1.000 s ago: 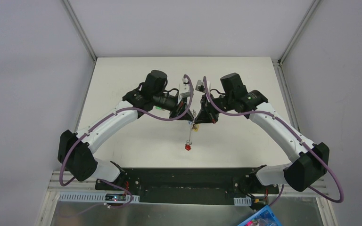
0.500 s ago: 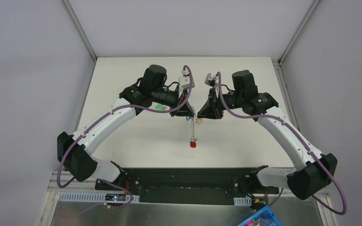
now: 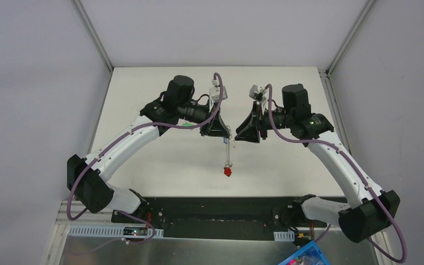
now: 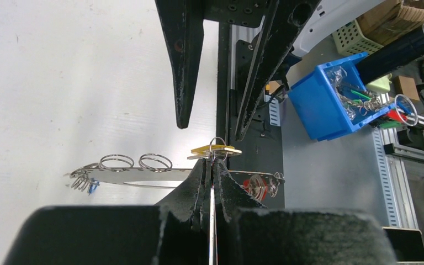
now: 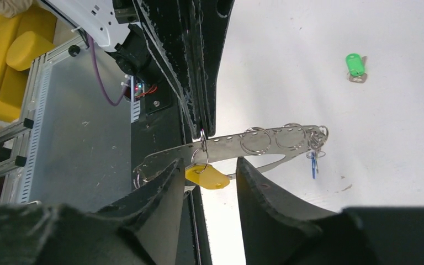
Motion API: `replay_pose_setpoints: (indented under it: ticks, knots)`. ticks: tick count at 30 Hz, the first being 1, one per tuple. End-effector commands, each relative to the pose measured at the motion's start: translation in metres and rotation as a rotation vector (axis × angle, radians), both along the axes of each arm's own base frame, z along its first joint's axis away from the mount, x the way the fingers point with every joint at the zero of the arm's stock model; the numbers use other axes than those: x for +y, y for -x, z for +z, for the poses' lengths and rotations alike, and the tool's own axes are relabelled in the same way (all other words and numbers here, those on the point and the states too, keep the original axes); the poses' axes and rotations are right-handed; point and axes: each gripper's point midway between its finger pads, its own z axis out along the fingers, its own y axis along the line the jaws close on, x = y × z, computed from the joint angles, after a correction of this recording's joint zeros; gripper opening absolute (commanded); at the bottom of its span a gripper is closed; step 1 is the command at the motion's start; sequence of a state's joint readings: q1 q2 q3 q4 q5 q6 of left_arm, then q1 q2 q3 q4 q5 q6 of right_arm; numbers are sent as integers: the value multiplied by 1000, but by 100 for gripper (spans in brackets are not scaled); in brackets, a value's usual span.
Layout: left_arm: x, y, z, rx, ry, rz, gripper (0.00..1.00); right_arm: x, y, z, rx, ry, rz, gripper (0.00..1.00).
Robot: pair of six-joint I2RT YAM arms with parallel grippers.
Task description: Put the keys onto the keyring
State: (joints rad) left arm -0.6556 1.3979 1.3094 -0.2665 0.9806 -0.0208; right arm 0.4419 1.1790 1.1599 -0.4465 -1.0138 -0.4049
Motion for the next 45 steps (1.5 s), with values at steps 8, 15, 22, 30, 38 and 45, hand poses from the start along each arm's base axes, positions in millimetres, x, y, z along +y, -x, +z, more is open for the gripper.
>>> replay_pose_setpoints:
  ticks: [8, 15, 22, 30, 38, 45]
  knots:
    - [-3, 12, 28, -35, 87, -56, 0, 6, 7, 2, 40, -63, 63, 23]
    - [-2, 12, 29, -60, 93, -58, 0, 8, 9, -4, 76, -82, 76, 0]
    - [0, 15, 37, -75, 123, -83, 0, 12, 13, -10, 144, -118, 98, 0]
    - [-5, 13, 38, -51, 146, -79, 0, 19, 13, -14, 206, -156, 121, 0]
    - [-4, 11, 39, -37, 158, -77, 0, 12, 13, -6, 137, -140, 95, 19]
    - [-5, 9, 47, -5, 207, -72, 0, -5, 14, 22, -32, -120, 61, 34]
